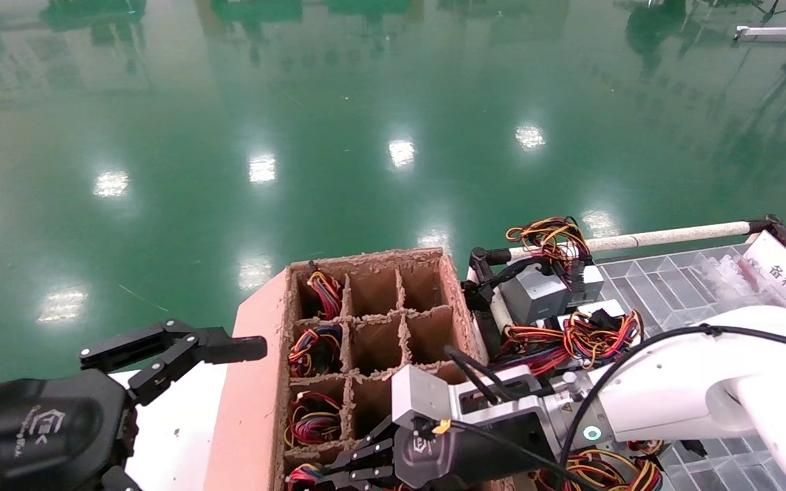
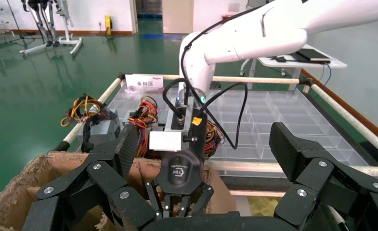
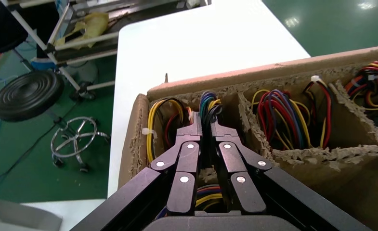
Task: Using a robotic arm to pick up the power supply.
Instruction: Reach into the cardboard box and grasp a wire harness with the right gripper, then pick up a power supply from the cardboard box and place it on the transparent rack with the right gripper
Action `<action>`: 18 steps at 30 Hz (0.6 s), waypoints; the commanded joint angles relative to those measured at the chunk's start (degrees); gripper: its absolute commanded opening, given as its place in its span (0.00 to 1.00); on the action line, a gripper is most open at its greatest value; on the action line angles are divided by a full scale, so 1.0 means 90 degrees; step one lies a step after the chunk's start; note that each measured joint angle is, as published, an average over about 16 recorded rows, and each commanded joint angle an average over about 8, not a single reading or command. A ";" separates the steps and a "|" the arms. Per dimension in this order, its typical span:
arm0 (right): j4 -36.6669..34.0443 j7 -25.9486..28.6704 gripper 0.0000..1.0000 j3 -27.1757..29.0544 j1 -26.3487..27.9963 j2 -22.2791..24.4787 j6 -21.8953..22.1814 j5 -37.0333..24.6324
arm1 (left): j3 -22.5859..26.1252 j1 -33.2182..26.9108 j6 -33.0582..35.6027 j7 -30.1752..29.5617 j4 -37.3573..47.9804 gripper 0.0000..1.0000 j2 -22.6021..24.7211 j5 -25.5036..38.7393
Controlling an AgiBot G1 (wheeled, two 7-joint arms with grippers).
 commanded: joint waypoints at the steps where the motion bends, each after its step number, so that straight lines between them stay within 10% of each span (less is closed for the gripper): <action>1: 0.0019 -0.0004 0.00 0.0005 -0.0026 0.0041 -0.0013 0.0095 | 0.0000 0.0000 0.0000 0.0000 0.0000 1.00 0.0000 0.0000; 18: 0.1974 0.0432 0.00 0.0097 -0.0336 0.1458 0.0005 0.1899 | 0.0001 0.0000 0.0000 0.0000 0.0000 1.00 0.0000 0.0000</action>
